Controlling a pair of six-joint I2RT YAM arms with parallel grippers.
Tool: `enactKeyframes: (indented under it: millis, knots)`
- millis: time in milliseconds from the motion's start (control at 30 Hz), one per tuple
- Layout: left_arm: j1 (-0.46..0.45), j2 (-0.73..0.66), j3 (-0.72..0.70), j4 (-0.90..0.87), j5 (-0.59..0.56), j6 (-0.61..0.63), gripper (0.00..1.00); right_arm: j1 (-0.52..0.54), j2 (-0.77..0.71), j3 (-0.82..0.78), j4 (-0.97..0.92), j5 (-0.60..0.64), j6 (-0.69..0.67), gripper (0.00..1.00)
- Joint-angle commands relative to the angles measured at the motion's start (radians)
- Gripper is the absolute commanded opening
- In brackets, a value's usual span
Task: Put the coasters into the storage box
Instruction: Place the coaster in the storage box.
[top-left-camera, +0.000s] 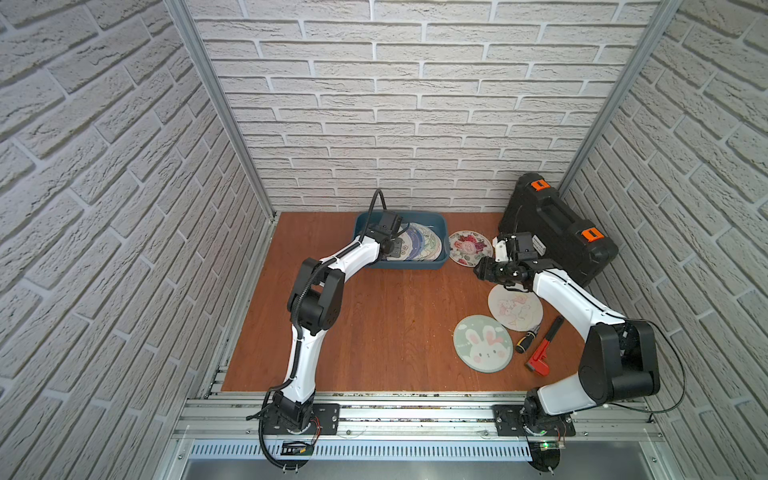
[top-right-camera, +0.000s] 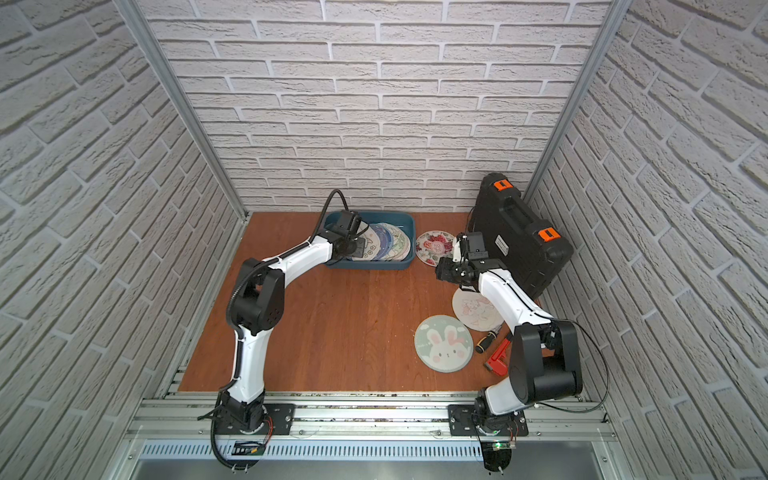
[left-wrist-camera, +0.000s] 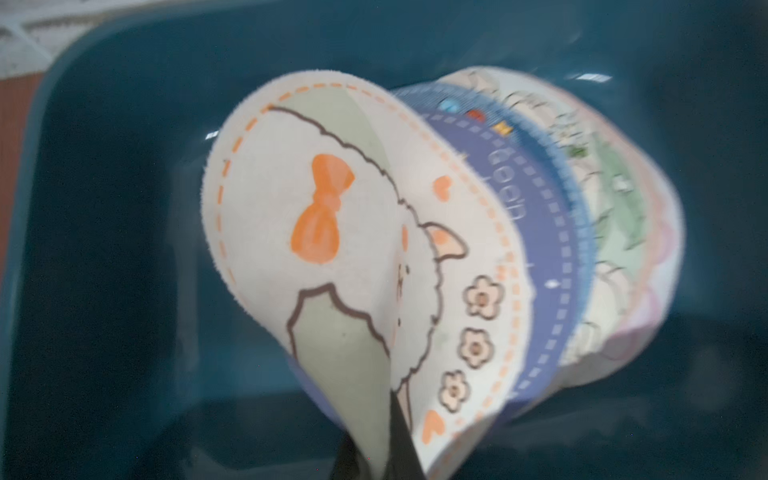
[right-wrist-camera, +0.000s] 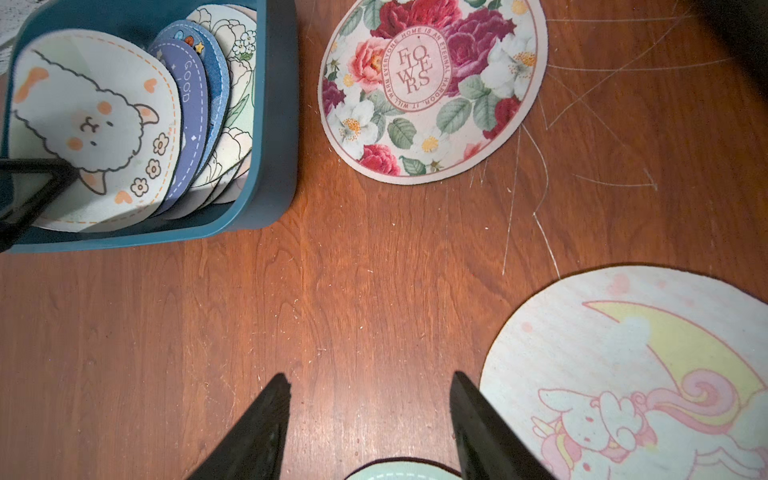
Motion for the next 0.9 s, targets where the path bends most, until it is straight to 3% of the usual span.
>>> enactKeyframes:
  millis: [0,200,533,633,767,867]
  knots:
    - [0.008,0.036,0.058,-0.074,-0.03,-0.022,0.0,0.007,-0.024,-0.018,0.014,-0.011,-0.009,0.62]
    - [0.008,0.127,0.144,-0.186,-0.093,0.016,0.0,0.009,-0.023,-0.028,0.024,-0.023,-0.005,0.62]
    - [0.009,0.133,0.139,-0.185,-0.136,0.017,0.02,0.01,-0.023,-0.031,0.015,-0.019,-0.01,0.62]
    - [0.006,0.122,0.134,-0.186,-0.153,0.02,0.19,0.012,-0.018,-0.028,0.015,-0.021,-0.011,0.62]
    - [-0.008,0.099,0.127,-0.196,-0.215,0.041,0.79,0.015,-0.006,-0.031,0.013,-0.012,-0.017,0.62]
    - [-0.024,0.073,0.123,-0.2,-0.253,0.058,0.98,0.018,0.004,-0.032,0.015,-0.01,-0.018,0.62]
